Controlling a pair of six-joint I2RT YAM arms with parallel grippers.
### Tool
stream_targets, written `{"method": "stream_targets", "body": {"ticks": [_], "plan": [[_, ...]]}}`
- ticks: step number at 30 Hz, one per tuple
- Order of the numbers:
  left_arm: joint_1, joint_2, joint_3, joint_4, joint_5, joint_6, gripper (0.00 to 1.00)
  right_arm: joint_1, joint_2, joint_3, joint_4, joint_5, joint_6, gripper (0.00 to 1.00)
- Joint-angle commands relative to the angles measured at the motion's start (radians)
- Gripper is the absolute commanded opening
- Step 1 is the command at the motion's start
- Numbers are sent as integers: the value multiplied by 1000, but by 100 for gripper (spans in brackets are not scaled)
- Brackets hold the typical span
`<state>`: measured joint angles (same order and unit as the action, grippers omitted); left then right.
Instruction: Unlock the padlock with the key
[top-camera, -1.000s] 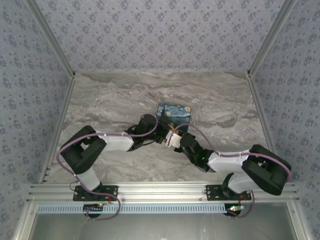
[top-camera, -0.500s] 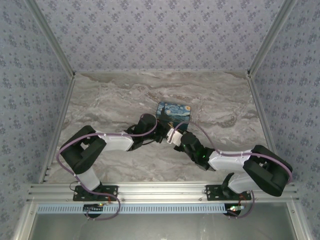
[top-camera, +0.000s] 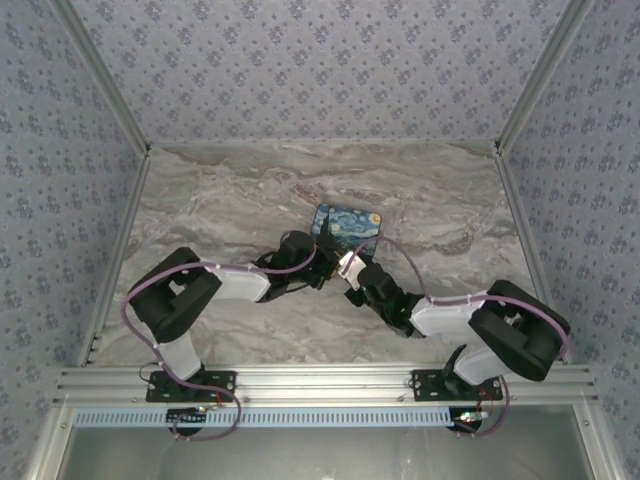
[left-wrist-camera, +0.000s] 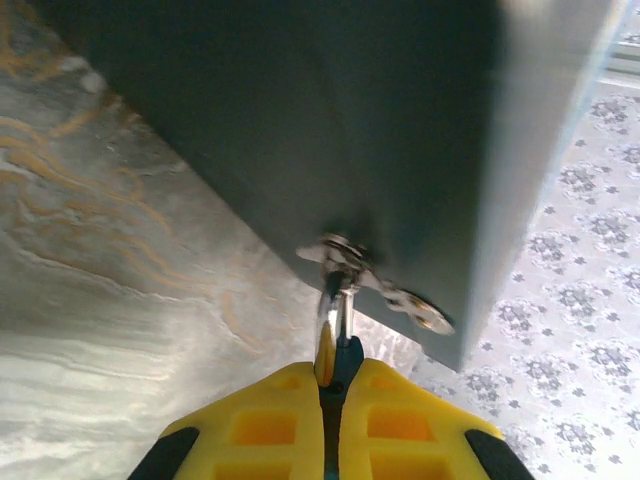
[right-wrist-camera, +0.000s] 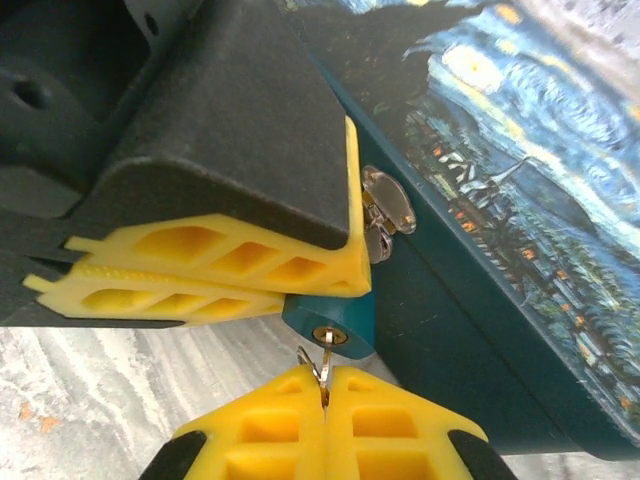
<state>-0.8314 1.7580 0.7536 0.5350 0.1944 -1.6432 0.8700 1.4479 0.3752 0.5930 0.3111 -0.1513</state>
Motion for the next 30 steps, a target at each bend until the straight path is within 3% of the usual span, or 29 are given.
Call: {"method": "stream_targets", "body": {"ticks": [1, 10, 18, 25, 30], "plan": [[-12, 13, 6, 107, 45, -1, 4, -16, 40, -25, 24, -49, 70, 0], [-10, 7, 6, 45, 35, 56, 26, -25, 75, -47, 68, -79, 120, 0], [-2, -97, 6, -119, -5, 151, 45, -30, 69, -59, 84, -92, 145, 0], [20, -210, -6, -269, -64, 250, 55, -46, 36, -76, 82, -128, 172, 0], [83, -316, 25, -454, -92, 405, 66, -79, -15, -90, 52, -193, 214, 0]]}}
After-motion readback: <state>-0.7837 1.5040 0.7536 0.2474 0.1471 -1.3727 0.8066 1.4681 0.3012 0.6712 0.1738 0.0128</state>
